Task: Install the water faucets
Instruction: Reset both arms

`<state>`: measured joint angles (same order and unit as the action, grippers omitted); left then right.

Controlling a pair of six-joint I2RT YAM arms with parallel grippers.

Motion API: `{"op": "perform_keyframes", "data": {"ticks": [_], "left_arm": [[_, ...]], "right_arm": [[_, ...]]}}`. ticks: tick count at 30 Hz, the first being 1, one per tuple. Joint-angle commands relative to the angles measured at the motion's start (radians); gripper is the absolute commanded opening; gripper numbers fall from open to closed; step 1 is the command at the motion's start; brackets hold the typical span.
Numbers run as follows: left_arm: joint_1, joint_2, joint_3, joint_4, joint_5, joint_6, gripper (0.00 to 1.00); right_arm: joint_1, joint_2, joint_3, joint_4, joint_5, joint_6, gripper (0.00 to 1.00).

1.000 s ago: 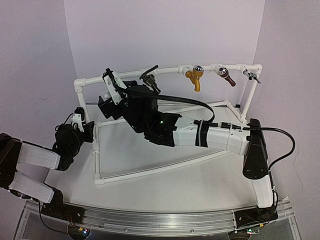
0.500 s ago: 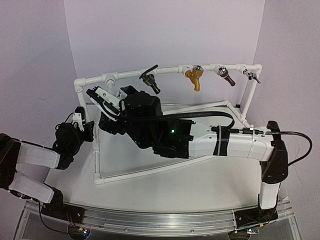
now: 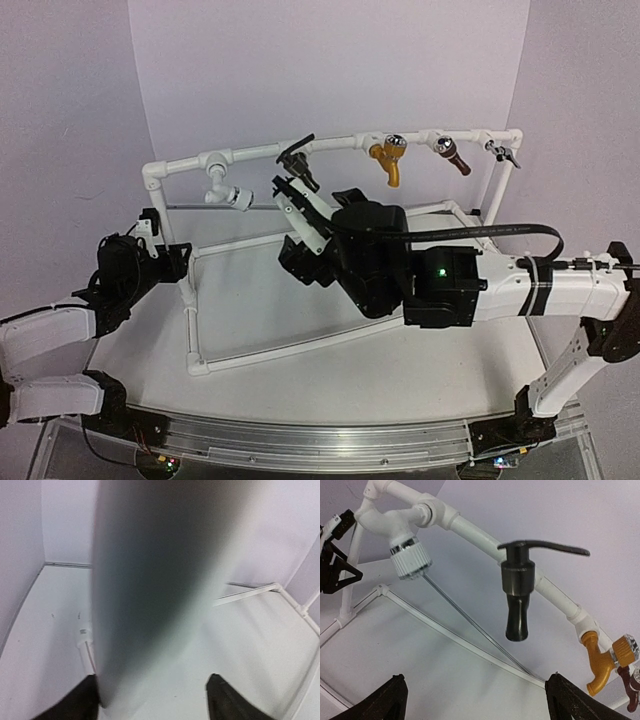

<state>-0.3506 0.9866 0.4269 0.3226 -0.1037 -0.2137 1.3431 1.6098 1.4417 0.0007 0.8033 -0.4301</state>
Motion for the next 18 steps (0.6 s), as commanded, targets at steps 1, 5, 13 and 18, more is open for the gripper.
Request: {"op": "perform_keyframes", "data": {"ticks": [1,5,13,18], "left_arm": [[-0.025,-0.127,0.123,-0.172,0.127,-0.198,0.98],[-0.024,-0.18,0.124,-0.255,0.073,-0.222,0.99],[-0.025,-0.338,0.184,-0.442,0.123,-0.274,0.97],[-0.024,-0.397,0.385,-0.674,0.078,-0.232,0.97]], "right_arm": [[-0.028,-0.068,-0.064,-0.1,0.051,0.17,0.98],[-0.067,-0.131,-0.135,-0.132,-0.026,0.269,0.98],[-0.095,-0.199,-0.13,-0.254,-0.007,0.451,0.98],[-0.102,-0.284,-0.158,-0.303,0.012,0.609,0.98]]}}
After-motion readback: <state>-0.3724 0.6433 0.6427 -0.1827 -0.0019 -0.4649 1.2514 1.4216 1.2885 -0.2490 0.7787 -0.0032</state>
